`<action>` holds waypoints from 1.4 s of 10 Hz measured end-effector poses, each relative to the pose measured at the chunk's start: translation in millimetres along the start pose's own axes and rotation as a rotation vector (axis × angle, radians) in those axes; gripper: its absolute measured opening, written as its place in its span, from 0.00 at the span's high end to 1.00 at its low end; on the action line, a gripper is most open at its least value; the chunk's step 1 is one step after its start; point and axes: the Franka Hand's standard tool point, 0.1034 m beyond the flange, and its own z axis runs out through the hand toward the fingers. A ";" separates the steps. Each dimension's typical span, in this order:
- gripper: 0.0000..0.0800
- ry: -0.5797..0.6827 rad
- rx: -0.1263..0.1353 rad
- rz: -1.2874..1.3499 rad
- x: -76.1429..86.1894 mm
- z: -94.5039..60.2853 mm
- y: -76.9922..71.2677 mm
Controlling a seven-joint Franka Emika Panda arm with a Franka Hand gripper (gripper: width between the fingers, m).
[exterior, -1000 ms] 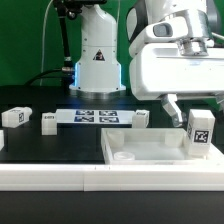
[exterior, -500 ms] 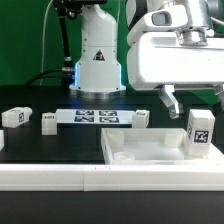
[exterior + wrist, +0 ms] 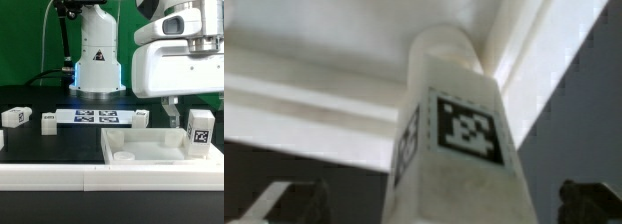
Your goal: Assemble one leg
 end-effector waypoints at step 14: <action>0.64 -0.152 0.015 0.140 5.4 -0.6 -2.9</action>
Offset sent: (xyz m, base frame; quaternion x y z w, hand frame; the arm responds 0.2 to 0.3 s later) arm 0.0074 -0.0047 0.0011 -0.0069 -0.1312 0.0037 0.9913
